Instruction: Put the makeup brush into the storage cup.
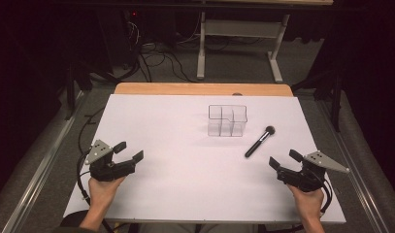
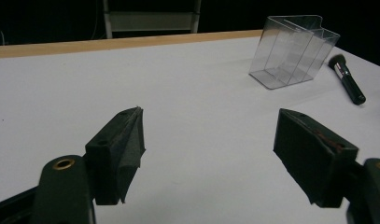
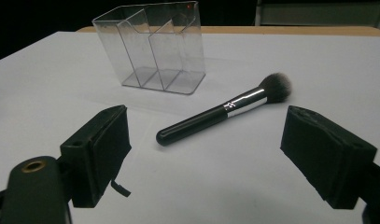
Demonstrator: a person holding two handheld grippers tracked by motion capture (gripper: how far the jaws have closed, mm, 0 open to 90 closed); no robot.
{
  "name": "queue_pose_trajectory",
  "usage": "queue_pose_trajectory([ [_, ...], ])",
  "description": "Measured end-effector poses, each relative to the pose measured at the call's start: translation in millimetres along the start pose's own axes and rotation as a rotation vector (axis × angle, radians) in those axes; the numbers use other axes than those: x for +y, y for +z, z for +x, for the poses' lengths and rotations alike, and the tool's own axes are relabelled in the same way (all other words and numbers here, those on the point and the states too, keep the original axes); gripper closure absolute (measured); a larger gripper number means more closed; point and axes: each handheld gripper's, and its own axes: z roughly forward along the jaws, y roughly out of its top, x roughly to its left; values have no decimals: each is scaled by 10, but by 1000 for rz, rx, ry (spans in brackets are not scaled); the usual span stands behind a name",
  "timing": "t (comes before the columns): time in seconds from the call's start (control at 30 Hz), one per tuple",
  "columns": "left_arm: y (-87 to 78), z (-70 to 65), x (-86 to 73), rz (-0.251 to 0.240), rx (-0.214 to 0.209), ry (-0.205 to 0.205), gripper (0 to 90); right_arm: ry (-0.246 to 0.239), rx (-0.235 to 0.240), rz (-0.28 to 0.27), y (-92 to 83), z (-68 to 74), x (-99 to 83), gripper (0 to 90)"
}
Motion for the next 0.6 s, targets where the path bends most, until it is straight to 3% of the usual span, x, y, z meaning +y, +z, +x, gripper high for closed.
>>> queue_pose_trajectory([
  [0.6,2,-17,-11,-11,-5,-7,257,0,-9,-2,2,-6,-2,170],
])
